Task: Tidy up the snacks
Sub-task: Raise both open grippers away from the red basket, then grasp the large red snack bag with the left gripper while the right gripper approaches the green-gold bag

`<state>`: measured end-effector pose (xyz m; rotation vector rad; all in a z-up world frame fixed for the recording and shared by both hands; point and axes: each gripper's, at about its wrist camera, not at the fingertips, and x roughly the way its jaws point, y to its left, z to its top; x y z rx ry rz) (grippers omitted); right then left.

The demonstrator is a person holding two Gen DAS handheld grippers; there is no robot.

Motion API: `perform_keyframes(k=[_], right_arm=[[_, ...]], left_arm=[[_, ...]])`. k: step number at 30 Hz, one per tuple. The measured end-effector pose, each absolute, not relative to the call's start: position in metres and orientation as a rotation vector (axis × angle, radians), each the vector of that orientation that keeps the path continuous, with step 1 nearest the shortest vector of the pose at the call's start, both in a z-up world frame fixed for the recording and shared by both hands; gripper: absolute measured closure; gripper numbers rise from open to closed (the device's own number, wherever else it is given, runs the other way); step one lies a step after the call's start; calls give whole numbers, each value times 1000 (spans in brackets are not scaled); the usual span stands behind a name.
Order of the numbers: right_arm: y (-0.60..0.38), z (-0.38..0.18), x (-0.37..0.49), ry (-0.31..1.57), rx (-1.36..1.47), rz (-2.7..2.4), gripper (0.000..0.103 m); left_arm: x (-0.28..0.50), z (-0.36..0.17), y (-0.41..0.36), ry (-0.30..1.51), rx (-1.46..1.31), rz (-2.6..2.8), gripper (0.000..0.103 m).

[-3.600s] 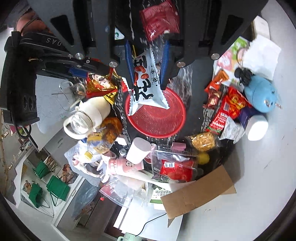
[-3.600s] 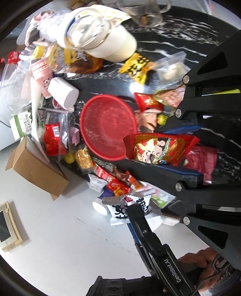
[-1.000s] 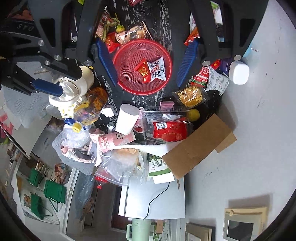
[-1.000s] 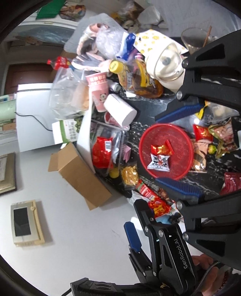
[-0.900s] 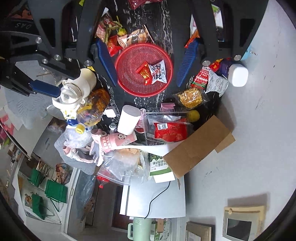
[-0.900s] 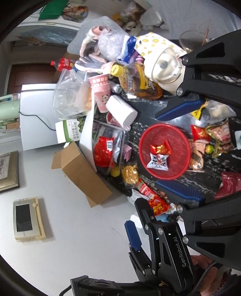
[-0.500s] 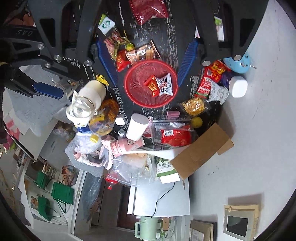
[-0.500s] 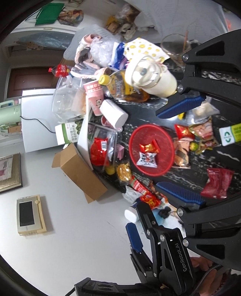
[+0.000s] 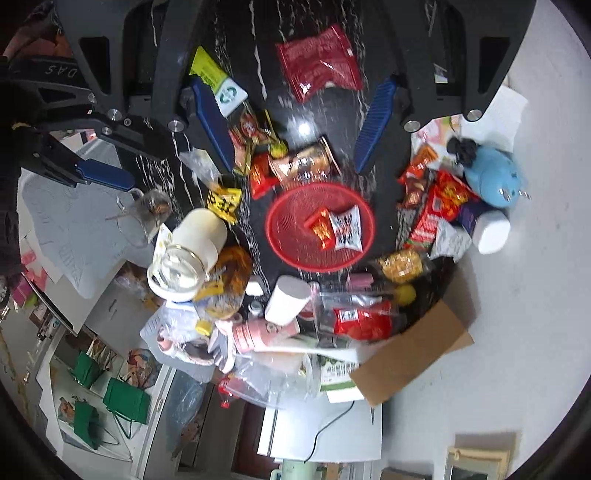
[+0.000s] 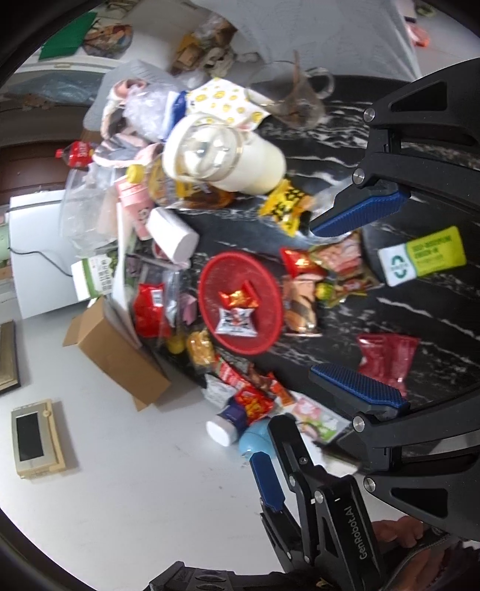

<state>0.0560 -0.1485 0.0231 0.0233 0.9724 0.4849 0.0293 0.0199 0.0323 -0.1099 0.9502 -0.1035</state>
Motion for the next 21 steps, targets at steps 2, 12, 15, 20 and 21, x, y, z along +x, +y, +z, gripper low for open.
perform_keyframes(k=[2,12,15,20,21], right_arm=[[-151,16,50,993,26,482,32],[-153,-25,29,1105,26,490,32],[-151,-37,26,1132,19,498,32],[-150,-56,25,1170,19,508,32],[-150,-59,25,1179,23,509,32]], left_arm=[[23,26,18,967,-120,-111,37],[3,-15,17,1065,-153,-99,37],[0,-27,20,1086,-162,-82,37],[0,-47,23,1126,-175,-62,37],[-1,-53,24,1137,-181,-60,37]])
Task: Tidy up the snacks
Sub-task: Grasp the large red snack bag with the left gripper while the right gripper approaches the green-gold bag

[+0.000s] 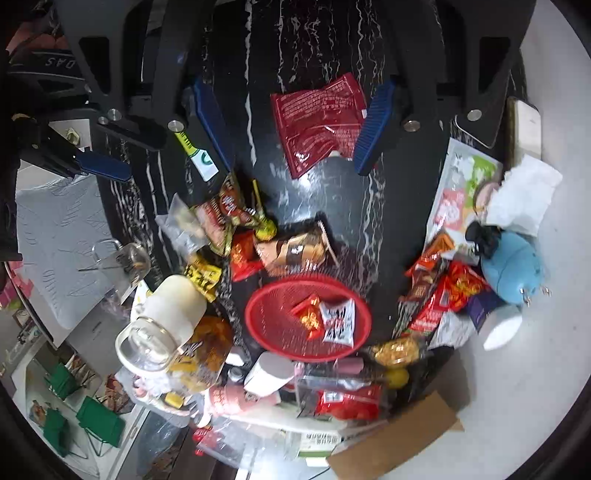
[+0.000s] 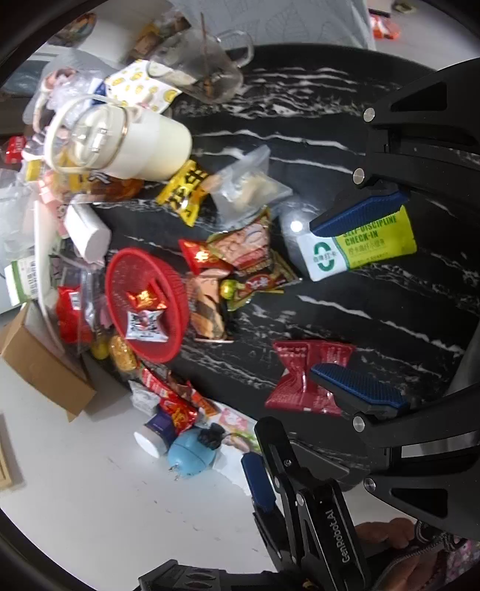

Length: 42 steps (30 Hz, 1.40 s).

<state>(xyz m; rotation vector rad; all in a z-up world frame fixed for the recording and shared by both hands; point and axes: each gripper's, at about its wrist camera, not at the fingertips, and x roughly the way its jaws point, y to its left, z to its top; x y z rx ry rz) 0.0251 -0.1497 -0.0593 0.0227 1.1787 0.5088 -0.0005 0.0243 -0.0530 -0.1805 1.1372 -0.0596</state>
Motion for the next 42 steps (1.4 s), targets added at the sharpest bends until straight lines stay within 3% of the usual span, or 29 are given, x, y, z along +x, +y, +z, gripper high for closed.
perform_keyframes(k=[22,24,25,33,42], right_arm=[[-143,-109,52,1302,38,520,32],[-142,-111,55,1309,35,520,32],[-142,-113,56,1315,35,519,32],[-147,-124,63,1333,48,491,32],[-158,-130,64,1348,61,449,32]], left_arm=[[21,-157,33,1382,-232,-24,37],[24,-163,33,1402,-244,-28,32],[26,-166,32,1411,-242,-29,24],[37,-191,20,1482,-222,-36,9],[37,-197,-9,1467,-20,2,6]])
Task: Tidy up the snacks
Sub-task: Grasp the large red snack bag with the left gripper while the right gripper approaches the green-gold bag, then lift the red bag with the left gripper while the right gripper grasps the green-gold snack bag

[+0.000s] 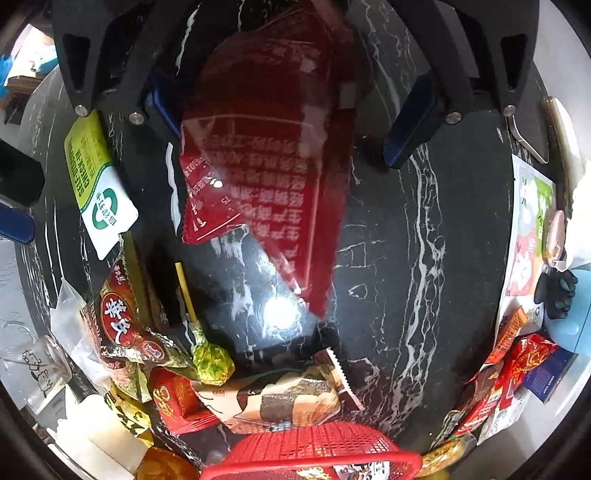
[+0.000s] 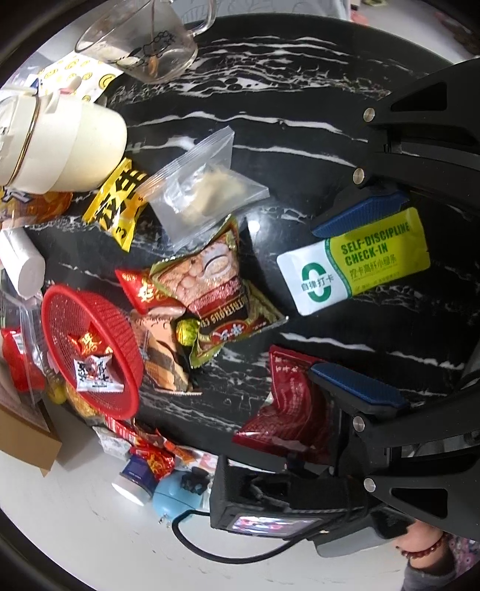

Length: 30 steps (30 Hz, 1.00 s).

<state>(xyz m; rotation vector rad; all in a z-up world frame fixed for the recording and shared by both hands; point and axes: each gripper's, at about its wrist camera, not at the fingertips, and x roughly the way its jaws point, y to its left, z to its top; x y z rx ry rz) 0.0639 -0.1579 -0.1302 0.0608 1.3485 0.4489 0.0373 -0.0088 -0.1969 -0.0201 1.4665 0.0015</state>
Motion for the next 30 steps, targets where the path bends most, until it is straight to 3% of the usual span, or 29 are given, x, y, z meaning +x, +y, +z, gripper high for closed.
perform_keyframes(k=[1,5,8,30], right_arm=[[-159,-130,64,1348,62,446,32],[-161,-131,63,1348,74,437,32],[-162,-131,64,1348,89,442,31],[-153,-126,98,1310,108,468,31]], left_arm=[[37,-195,-9,1455,-18,-2,12],[34,-182,-14,1404,-7,-47,61],[37,-178,-16,1415,-103,-99,76],[43,-102,23,1200,-146,-88,76]])
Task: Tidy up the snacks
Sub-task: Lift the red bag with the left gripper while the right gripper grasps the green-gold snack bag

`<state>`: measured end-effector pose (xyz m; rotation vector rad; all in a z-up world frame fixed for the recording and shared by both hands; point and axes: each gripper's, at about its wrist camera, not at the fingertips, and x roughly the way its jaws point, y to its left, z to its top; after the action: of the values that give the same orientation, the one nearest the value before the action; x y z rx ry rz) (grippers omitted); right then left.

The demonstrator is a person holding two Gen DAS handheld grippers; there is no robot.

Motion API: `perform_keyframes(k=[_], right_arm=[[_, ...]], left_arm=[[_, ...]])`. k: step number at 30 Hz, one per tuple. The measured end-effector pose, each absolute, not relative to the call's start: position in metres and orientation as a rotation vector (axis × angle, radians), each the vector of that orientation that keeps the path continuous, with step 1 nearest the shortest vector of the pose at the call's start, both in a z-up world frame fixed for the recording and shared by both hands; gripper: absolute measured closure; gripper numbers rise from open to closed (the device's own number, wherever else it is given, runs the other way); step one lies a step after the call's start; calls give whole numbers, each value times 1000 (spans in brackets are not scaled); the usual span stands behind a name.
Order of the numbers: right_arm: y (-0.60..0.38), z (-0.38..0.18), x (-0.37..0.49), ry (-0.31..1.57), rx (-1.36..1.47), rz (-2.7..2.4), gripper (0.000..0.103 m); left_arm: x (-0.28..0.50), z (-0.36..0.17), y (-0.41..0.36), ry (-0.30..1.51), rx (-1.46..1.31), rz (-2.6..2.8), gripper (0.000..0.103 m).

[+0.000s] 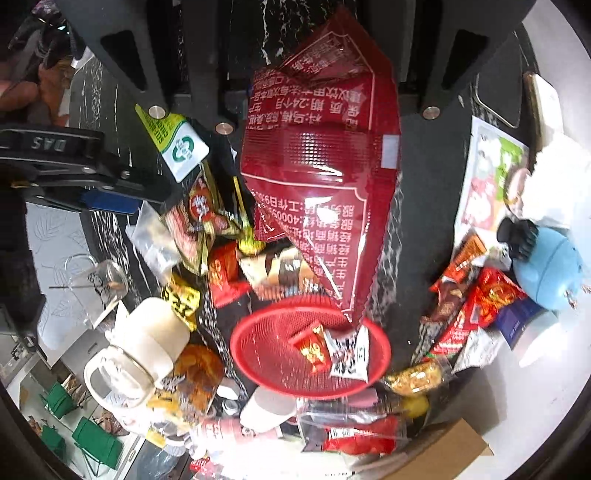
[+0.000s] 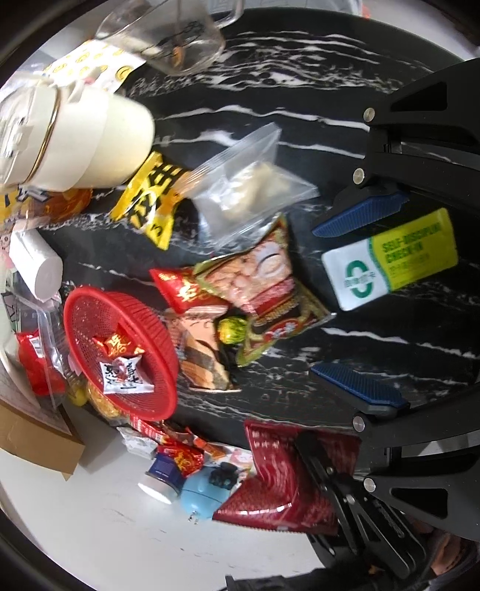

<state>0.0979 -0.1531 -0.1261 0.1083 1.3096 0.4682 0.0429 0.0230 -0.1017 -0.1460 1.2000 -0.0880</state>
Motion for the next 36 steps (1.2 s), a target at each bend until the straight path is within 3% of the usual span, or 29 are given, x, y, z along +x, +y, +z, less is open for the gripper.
perform_keyframes(k=[11,25,26,28,32,36], right_arm=[[-126,-141,124,1294,-40,547,17],[-97,-177,137,1306,-268,532,13],[-96,-177,137,1302,-276,533,16],[-96,-177,135,1290,-285,537,37],[-100,-176,128,1293,-252,563,45],[-105,-171,116,1293,-231,561,46]], left_arm=[[57,-97,33,1183,-157,-76,76],[56,-105,37,1208,-173,-65,76],[55,-105,37,1208,-175,-67,76],[55,-104,36,1208,-179,-71,76],[54,-103,34,1208,-179,-83,76],[51,-98,30,1202,-174,-96,76]])
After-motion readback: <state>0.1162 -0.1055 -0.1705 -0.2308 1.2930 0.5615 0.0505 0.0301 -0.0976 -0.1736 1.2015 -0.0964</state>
